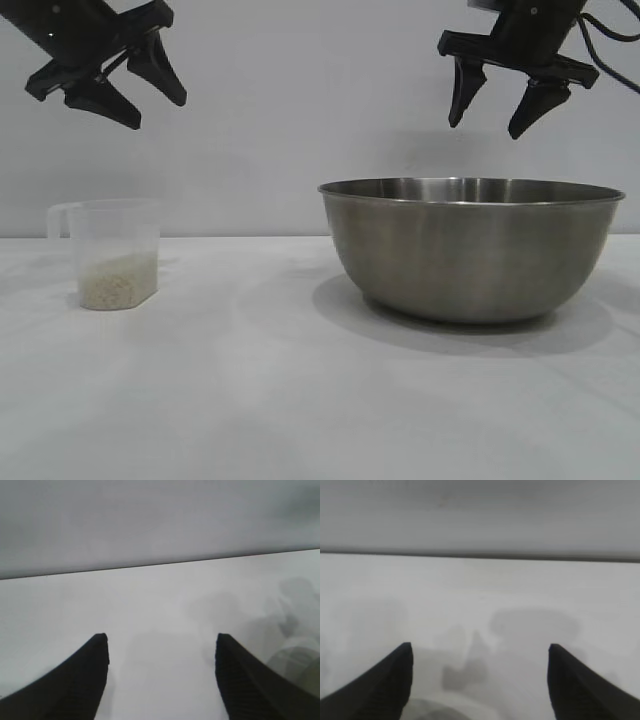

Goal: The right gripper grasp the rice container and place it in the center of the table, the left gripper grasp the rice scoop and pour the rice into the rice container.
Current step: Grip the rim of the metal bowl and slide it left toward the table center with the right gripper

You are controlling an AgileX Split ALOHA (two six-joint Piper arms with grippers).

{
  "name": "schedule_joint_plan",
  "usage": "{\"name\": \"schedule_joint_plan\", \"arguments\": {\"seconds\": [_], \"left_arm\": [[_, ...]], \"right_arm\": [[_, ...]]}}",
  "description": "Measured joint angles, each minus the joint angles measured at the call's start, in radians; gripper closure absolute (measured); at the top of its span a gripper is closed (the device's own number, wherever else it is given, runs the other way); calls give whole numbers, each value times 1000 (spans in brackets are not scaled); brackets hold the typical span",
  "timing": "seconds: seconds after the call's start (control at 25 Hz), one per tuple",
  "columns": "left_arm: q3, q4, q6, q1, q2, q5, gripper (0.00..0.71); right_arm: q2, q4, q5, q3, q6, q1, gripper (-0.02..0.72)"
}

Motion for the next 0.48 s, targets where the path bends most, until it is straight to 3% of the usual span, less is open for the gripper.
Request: {"name": "schedule_joint_plan", "arguments": {"seconds": [0.36, 0.48], "left_arm": [[0, 0, 0, 0, 0, 0, 319], [0, 0, 0, 0, 0, 0, 319]], "right_arm": [[-121, -34, 250, -1, 0, 0, 225], [-130, -25, 272, -1, 9, 0, 225]]}}
